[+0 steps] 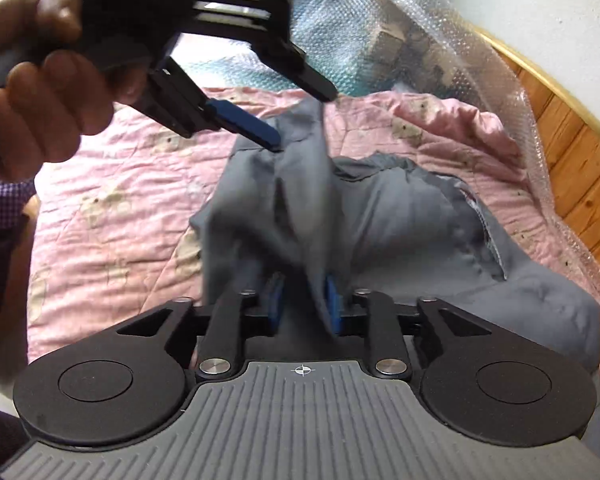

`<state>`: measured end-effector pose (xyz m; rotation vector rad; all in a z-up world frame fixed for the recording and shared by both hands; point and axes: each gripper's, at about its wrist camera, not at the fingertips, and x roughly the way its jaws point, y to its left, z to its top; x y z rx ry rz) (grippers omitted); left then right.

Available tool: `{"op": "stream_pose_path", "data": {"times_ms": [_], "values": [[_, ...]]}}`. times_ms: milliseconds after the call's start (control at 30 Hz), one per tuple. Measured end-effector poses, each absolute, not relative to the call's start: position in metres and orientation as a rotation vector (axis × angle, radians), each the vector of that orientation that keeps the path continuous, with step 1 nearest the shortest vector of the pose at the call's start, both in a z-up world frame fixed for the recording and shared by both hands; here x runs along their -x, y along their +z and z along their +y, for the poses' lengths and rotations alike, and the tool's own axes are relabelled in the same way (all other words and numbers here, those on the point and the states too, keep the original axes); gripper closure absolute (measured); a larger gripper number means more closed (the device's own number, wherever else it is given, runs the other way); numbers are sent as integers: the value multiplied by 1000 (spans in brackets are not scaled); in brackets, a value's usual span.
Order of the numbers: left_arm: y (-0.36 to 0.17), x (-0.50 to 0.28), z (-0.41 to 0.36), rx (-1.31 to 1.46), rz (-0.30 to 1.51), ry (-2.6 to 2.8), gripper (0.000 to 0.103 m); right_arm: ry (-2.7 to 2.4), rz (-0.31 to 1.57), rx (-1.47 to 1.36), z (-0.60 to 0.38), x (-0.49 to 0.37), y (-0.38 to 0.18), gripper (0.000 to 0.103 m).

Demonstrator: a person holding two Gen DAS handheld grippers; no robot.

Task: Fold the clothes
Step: 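Grasp the garment leg with the left gripper while the right gripper grasps another edge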

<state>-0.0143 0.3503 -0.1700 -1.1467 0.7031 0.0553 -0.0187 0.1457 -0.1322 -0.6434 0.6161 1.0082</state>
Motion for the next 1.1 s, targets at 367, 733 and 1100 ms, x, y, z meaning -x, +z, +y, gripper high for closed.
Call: {"op": "stream_pose_path", "data": {"times_ms": [367,733,1100], "values": [[-186,-38,283,1011,903,23,40,326,1031,-646,-178,1,-168,36],[-175,-38,263,900,808,22,98,-354,596,-1304,-433,43,-240,29],[-150,-14,268,866,728,16,101,-376,545,-1168,-479,23,-219,86]]}}
